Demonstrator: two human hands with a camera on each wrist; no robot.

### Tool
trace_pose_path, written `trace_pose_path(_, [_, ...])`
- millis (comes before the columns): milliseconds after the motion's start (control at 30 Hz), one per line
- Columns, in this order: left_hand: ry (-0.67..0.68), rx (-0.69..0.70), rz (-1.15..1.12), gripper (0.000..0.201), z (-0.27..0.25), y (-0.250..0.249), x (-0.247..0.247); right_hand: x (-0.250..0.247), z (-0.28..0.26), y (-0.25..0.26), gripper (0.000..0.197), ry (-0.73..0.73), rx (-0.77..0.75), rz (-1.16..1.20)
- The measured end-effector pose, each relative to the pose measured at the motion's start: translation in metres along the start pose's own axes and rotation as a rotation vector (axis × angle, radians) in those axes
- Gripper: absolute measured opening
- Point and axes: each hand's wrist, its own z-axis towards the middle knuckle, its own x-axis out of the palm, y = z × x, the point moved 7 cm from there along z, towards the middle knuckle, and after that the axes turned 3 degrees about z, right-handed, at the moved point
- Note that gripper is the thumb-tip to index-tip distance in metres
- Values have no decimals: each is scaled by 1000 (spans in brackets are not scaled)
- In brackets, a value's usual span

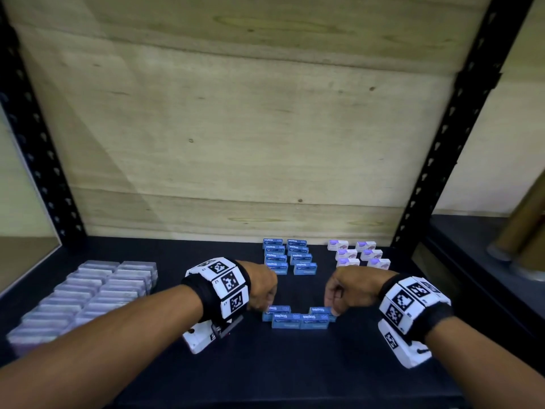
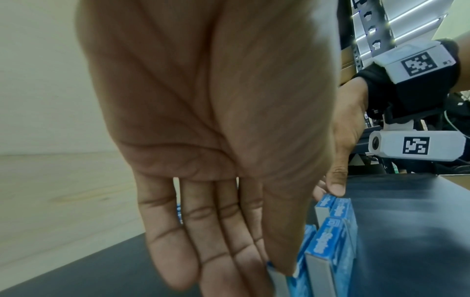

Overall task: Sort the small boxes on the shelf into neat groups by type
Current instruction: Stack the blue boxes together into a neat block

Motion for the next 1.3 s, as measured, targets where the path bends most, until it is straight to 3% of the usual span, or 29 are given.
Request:
trace_pose_path(267, [-4, 7, -27, 24, 0, 5, 3, 0, -4, 0, 24, 15, 3, 35])
trace_pose_path(533, [9, 38, -63, 65, 8, -2, 11, 11, -6, 10, 49, 76, 15, 19])
trace_pose_path(800, [-55, 44, -11, 51, 17, -17, 15, 19, -1, 22, 49, 43, 16, -158])
trace_pose_path(1300, [-112, 87, -46, 39, 28, -22, 13, 19, 3, 38, 40, -1, -28, -180])
